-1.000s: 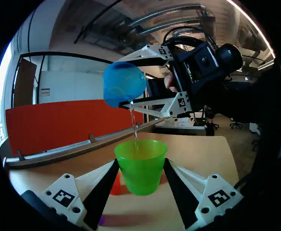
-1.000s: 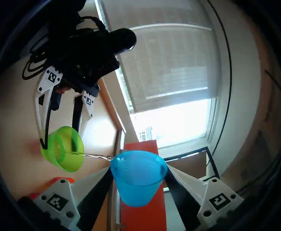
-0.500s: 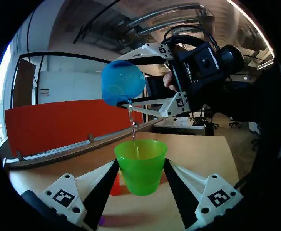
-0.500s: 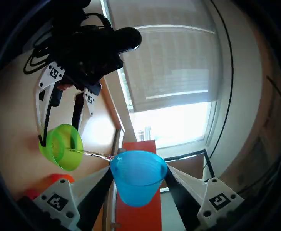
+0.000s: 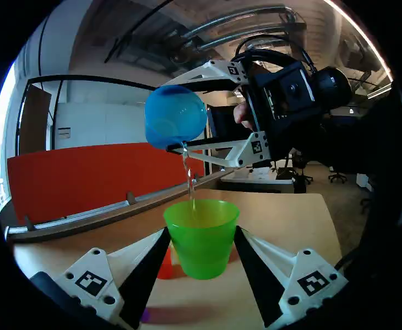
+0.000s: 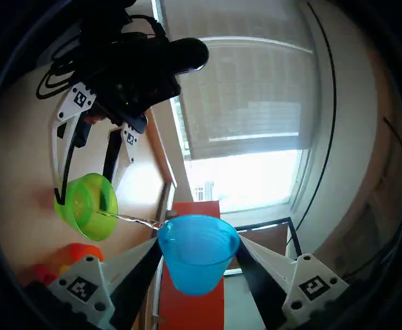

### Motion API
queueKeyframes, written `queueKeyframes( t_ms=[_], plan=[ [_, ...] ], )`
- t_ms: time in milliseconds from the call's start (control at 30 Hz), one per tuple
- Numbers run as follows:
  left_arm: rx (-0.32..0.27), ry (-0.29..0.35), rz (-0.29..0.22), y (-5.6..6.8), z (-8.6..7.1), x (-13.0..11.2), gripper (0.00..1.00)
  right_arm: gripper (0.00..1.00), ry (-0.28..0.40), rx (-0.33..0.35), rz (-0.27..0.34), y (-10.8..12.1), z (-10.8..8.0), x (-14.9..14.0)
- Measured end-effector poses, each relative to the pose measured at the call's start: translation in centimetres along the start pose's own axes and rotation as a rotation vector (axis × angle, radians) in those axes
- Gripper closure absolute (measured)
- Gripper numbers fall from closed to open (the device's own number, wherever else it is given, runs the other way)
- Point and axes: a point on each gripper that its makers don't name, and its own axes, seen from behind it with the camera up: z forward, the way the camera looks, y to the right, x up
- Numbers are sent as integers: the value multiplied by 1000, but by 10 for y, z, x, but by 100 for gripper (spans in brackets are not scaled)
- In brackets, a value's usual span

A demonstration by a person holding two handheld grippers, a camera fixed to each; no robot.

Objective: Pour water

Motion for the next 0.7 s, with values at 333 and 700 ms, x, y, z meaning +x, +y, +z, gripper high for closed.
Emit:
queueKeyframes(
  t_ms=[333, 700],
  plan=[
    [1, 1, 0, 0, -1, 0, 17, 8, -2, -6, -25, 0, -1, 6],
    [0, 3, 0, 2, -1, 0, 17, 8, -2, -12, -58, 1, -5, 16]
  ],
)
